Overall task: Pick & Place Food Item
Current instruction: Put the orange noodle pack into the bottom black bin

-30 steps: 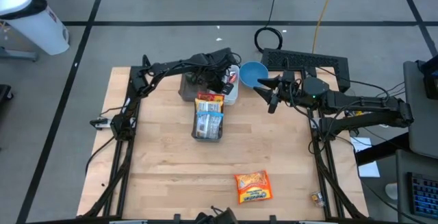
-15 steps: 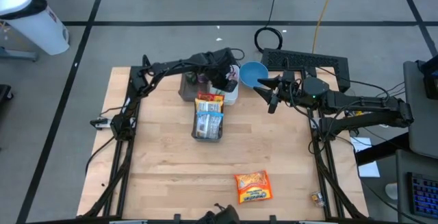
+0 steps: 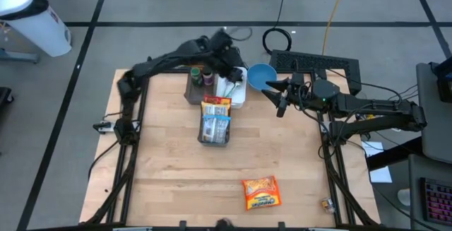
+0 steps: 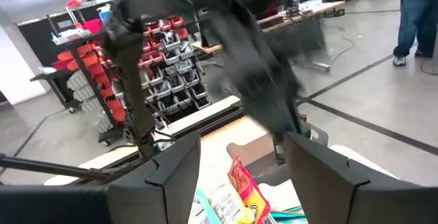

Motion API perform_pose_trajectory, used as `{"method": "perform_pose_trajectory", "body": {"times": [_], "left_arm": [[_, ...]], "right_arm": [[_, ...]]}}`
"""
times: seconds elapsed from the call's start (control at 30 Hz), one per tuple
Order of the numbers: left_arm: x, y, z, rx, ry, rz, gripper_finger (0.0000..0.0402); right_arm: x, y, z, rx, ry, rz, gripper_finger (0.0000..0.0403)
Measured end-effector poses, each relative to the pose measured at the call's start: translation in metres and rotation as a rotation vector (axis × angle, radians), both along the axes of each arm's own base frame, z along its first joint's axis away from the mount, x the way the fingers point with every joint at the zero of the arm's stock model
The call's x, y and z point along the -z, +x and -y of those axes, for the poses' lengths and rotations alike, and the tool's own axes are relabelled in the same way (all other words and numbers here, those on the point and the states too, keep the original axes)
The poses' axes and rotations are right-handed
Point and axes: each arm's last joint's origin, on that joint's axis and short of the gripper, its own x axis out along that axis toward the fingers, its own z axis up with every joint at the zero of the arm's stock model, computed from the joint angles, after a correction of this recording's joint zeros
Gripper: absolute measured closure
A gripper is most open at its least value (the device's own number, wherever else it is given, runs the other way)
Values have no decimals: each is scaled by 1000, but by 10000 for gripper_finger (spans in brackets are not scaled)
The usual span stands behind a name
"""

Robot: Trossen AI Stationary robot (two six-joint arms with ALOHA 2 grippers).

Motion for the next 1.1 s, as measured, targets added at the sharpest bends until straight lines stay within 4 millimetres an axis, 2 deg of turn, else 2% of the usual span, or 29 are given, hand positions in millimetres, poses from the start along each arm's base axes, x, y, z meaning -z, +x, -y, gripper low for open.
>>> {"method": "perform_pose_trajectory", "body": {"times": [0.07,0.17,0.23,0.3,0.4,0.5,0.67,0.8,0.97,1.1], "left_arm": [[-39,-15,18,-65,143,79,309],[-91,-49,46,-156,295,213,309],[-111,-72,65,-186,359,274,309],[-122,-97,83,-202,400,321,309],[-120,-133,107,-246,437,372,309],[-104,-161,123,-284,450,446,309],[-78,-197,142,-271,473,620,309],[-66,-228,150,-294,515,666,309],[-58,-248,156,-311,522,684,309],[-60,-255,158,-318,520,714,309]], "right_arm": [[0,0,0,3,-8,-4,203],[0,-1,3,33,-7,-4,203],[0,-1,5,45,-8,-4,202],[0,-2,7,55,-12,-10,201],[2,-2,11,74,-26,-30,200],[1,-4,15,95,-39,-34,201],[1,-7,26,149,-63,-50,205],[3,-7,35,188,-79,-71,206],[8,-4,44,225,-76,-102,206],[13,2,48,236,-24,-95,207]]}}
